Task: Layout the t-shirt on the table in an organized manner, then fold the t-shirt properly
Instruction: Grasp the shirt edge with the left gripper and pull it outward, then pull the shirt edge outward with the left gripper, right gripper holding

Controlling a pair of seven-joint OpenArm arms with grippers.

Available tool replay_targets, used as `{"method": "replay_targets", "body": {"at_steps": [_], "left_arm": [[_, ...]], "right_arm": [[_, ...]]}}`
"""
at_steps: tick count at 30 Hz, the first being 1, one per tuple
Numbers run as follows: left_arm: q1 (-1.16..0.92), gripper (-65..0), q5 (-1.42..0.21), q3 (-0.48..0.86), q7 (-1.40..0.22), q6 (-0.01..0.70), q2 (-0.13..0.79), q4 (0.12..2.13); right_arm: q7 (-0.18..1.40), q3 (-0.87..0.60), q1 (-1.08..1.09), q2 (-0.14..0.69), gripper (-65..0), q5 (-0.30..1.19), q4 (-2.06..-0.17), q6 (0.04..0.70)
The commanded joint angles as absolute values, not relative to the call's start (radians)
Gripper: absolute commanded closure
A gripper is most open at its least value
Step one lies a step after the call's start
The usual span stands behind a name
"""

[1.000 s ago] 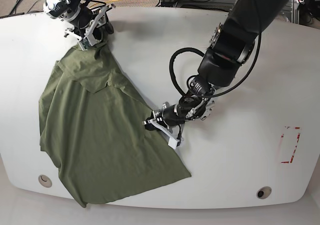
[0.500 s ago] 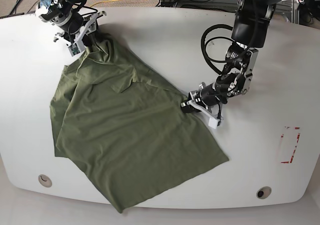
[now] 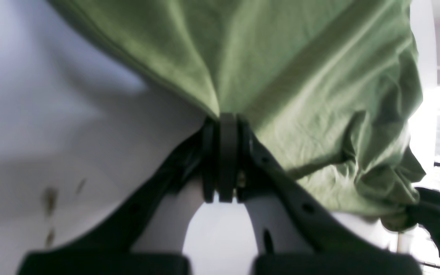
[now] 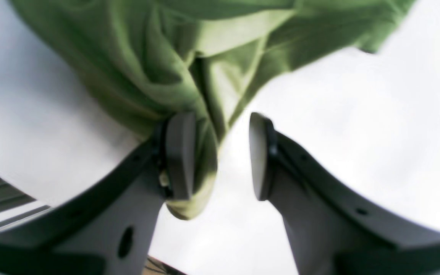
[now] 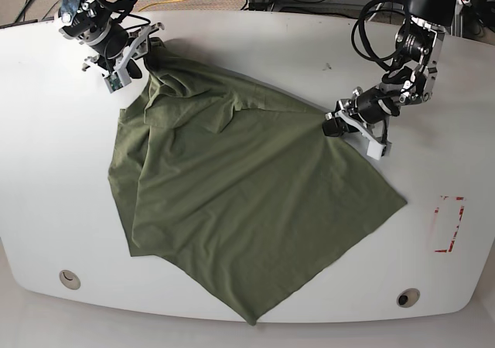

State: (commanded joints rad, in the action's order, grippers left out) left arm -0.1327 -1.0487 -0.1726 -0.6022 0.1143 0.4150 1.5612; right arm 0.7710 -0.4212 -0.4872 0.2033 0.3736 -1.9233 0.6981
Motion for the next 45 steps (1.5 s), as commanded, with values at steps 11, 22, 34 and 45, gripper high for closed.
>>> {"method": "replay_targets", "body": {"at_steps": [11,22,34,45], "left_arm": [[-0.272,0.0,-1.044,-0.159,-0.605,0.114,0.441,1.736],[-0.298,-29.3,-1.049,-0.153,-0.636,0.110,0.516,1.764],[-0.311,-35.6,-1.052,-0.111,-0.636,0.114,0.653,1.821],[-0.260,-35.7,-1.041,0.088,-0.636,0.166,0.690,1.839]], "right_arm": [[0.773,-0.421,-0.479,0.202,-22.5,0.374,-1.925,0.698],[0.839,-0.423,-0.443,0.205,-22.5,0.372,-1.925,0.698],[0.843,-0.421,-0.447,0.193,-22.5,0.384,-1.997,0.698],[0.845,-0.424,-0.472,0.151,-23.1,0.550,-2.003,0.698]]}}
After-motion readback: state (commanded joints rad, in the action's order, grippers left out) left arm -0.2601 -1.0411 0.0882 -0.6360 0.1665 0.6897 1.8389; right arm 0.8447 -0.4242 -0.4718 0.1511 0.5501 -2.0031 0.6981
